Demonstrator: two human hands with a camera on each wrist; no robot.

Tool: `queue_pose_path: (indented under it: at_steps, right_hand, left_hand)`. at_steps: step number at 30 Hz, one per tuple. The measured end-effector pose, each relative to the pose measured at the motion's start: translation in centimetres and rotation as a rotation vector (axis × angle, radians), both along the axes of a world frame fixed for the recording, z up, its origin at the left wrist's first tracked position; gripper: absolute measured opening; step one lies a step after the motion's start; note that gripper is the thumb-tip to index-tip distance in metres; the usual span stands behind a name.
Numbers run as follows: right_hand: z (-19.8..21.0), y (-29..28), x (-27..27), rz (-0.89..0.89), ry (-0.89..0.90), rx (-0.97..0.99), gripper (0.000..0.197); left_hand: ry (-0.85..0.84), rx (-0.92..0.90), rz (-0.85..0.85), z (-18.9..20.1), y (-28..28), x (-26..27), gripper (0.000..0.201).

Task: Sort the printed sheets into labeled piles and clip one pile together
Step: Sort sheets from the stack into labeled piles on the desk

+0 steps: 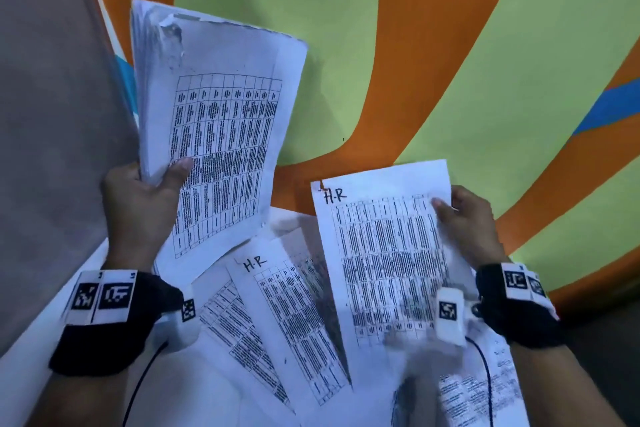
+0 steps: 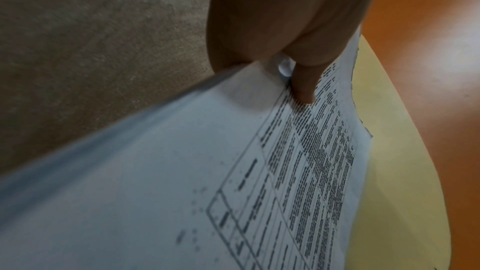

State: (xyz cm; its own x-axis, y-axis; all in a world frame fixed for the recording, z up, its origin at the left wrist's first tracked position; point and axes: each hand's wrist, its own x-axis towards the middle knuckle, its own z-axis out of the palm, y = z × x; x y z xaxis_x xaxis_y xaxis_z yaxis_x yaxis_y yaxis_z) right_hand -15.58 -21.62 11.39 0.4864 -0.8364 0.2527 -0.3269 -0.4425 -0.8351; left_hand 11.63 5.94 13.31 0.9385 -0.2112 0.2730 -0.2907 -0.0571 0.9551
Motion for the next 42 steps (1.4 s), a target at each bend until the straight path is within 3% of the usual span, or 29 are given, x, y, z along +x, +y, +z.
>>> queue_pose_path:
  at_steps: [3,6,9,13,15,17,19,23,26,29,32,35,37,39,42]
  right_hand:
    - [0.4,0.9,3.3,0.146,0.087,0.142,0.012]
    - [-5.0,2.0,6.6,0.211,0.558,0.131,0.033]
    - [-11.3,3.8,9.0,0.131,0.847,0.09,0.01]
    - [-13.5,7.5,9.3,0.006,0.923,0.096,0.079]
    - [-13.7,8.2,8.9,0.045,0.993,0.053,0.092]
    - [-14.3,8.1,8.7,0.076,0.961,0.127,0.091]
    - [-14.3,7.9,8.7,0.106,0.885,0.196,0.076]
    - [-12.7,9.7,7.9,0.167,0.749,-0.039,0.007]
    - [-10.7,12.3,5.8,0.27,0.654,-0.154,0.023]
    - [-8.4,13.5,2.6,0.379,0.596,-0.243,0.01]
    - [-5.5,13.1,-0.5,0.452,0.544,-0.153,0.018]
    - [-2.5,9.3,-1.9,0.407,0.485,0.089,0.024]
    - [-1.1,6.3,-0.9,0.36,0.547,-0.015,0.038]
    - [-1.9,4.8,1.6,0.456,0.579,-0.065,0.05]
    - [-6.8,5.9,6.7,0.544,0.728,-0.068,0.045]
  left_hand:
    - [0.01,0.019,0.049,0.3,1.6,0.5,0.022]
    - [-0.004,0.05,0.077,0.5,3.1,1.0,0.026]
    - [-0.011,0.054,0.104,0.5,4.3,1.7,0.025]
    - [0.039,0.024,0.134,-0.1,5.6,2.7,0.029]
    - [0.061,0.012,0.132,-0.2,5.6,2.5,0.03]
    - [0.071,0.024,0.127,-0.3,5.3,2.0,0.029]
    - [0.065,0.028,0.093,-0.2,4.8,1.5,0.028]
    - [0.058,0.037,0.035,-0.2,4.1,1.2,0.017]
    - [0.041,0.008,0.006,0.2,3.7,1.1,0.009]
    - [0.027,-0.019,0.004,0.2,3.2,0.9,0.014]
    - [0.006,-0.04,-0.009,-0.8,2.9,1.5,0.03]
    - [-0.012,-0.032,0.016,-1.1,2.9,1.9,0.023]
    - [-0.016,-0.033,0.029,-1.2,2.9,2.0,0.021]
    - [-0.025,-0.043,0.046,-1.1,2.9,1.8,0.024]
    - [-0.021,-0.085,0.064,-1.0,3.2,1.8,0.026]
